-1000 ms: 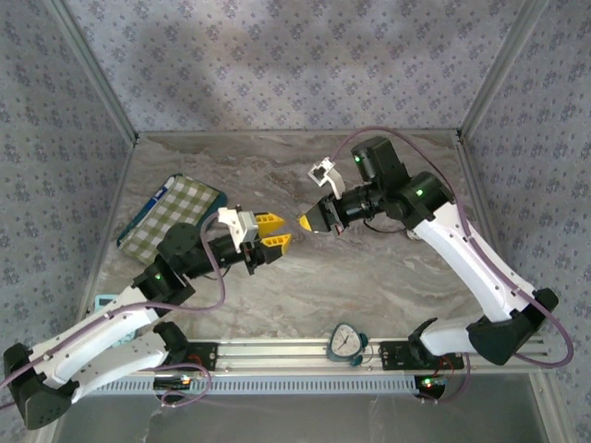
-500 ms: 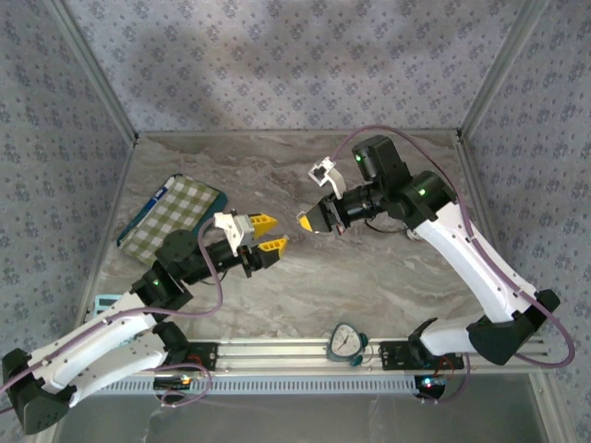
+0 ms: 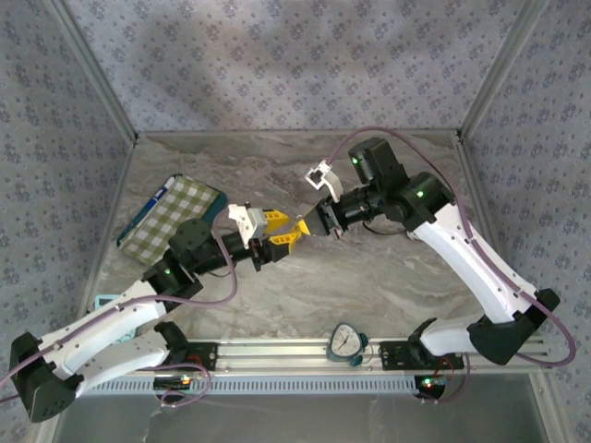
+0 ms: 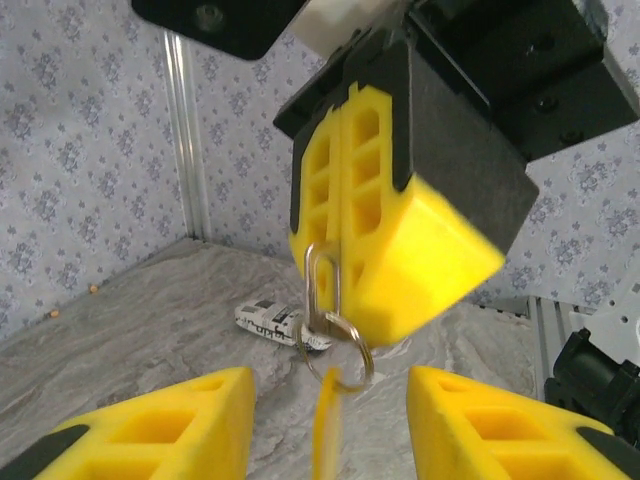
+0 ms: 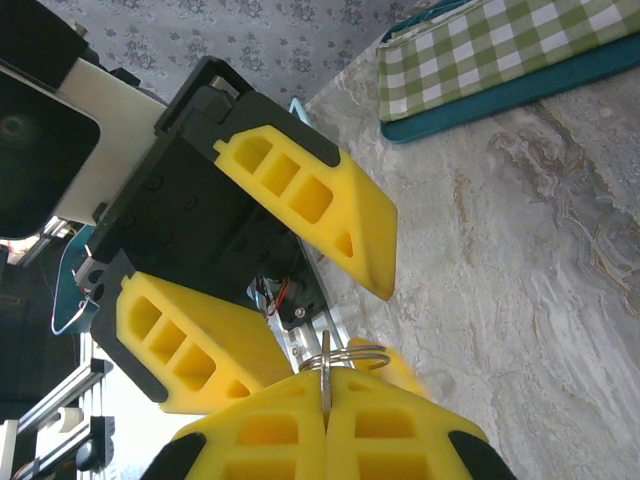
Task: Remove the keys from the keyring
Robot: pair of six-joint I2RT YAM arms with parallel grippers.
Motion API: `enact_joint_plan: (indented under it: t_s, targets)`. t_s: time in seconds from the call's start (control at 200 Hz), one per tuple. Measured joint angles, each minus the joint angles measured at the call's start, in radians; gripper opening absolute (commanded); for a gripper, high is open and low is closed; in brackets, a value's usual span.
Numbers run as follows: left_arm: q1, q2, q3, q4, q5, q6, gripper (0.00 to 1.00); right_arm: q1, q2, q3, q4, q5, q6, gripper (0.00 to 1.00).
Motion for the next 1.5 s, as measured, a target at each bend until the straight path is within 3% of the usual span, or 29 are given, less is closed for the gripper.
enact_joint_plan:
  t_s: [0.19,0.27,0.385,0.89,1.019,1.144,1.499]
  targets:
    - [0.0,0.023,0.021,0.004,0.015,-0.002,0.33,0.006,0.0,0.0,0.0,0.006,-0.004,0.0]
    - [0.0,0.027,0.026,0.004,0.024,0.004,0.16,0.005,0.0,0.0,0.001,0.011,-0.005,0.0]
    - [0.003,0.029,0.026,-0.006,0.019,0.0,0.0,0.004,-0.004,0.0,-0.005,0.019,-0.008,0.0]
    - [0.001,0.002,0.027,-0.011,0.02,0.007,0.0,-0.022,-0.015,-0.066,0.053,-0.03,0.024,0.0]
    - [0.001,-0.01,0.026,-0.014,0.02,0.009,0.33,-0.022,-0.015,-0.064,0.056,-0.035,0.024,0.0]
    - [0.0,-0.044,0.005,-0.006,0.011,-0.004,0.4,-0.024,-0.013,-0.046,0.047,-0.028,0.023,0.0]
    - [0.0,-0.118,-0.069,-0.008,-0.041,-0.007,0.49,-0.024,-0.013,-0.015,0.016,-0.027,0.015,0.0]
